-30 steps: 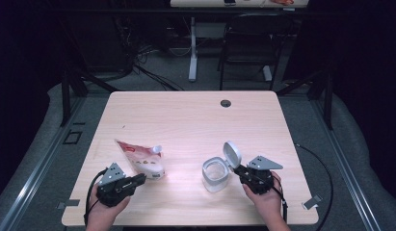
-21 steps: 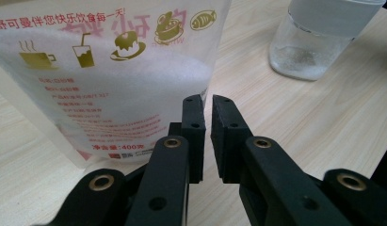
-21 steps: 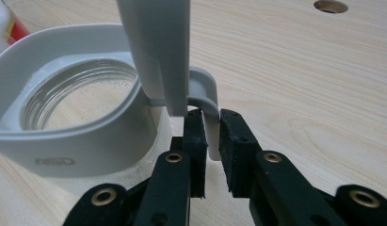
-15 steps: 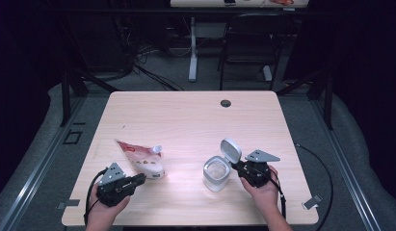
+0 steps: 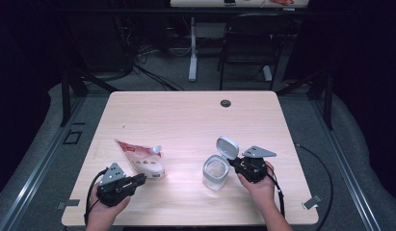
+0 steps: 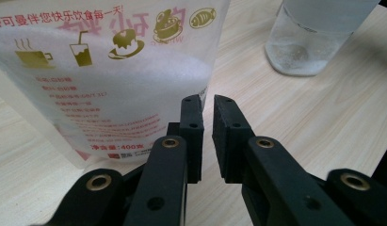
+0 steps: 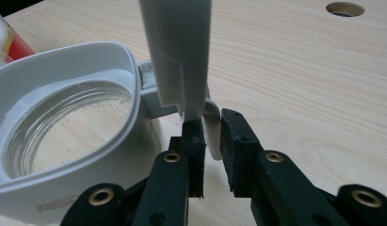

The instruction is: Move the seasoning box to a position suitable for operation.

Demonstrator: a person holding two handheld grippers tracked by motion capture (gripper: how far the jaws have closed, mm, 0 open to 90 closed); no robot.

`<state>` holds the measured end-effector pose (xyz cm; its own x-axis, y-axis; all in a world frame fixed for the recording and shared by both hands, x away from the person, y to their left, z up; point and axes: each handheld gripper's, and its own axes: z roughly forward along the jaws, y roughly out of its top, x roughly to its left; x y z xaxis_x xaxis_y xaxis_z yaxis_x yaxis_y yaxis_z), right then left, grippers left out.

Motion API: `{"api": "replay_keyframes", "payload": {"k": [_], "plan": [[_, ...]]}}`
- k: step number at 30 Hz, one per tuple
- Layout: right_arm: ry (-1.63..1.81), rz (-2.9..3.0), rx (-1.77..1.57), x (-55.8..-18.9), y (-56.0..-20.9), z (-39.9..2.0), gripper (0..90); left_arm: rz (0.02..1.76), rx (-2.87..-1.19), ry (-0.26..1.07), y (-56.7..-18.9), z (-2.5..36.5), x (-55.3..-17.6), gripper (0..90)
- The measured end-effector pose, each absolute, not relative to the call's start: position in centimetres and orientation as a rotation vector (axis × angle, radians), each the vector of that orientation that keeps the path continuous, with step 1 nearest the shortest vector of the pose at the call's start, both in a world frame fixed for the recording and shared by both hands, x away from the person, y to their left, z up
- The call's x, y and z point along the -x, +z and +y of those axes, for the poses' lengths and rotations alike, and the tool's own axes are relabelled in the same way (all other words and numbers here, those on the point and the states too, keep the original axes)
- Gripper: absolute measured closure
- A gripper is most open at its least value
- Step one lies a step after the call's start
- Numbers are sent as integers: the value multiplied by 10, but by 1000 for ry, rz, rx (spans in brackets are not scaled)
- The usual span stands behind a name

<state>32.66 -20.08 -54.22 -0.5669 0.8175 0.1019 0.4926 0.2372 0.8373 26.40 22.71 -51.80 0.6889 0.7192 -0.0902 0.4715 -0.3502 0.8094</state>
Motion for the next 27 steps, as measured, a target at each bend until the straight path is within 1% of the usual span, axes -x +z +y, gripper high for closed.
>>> {"api": "replay_keyframes", "payload": {"k": [7,13,17,27], "plan": [[1244,2179,-1190,-330,-541,-198,800,920,-2013,360,-518,227,-264,825],[1245,2169,-1159,-325,-540,-198,773,926,-2012,359,-518,228,-265,825],[1221,2160,-1142,-314,-536,-203,747,927,-2006,367,-518,229,-264,824],[1281,2118,-1161,-279,-526,-216,739,935,-2001,380,-516,230,-264,824]]}}
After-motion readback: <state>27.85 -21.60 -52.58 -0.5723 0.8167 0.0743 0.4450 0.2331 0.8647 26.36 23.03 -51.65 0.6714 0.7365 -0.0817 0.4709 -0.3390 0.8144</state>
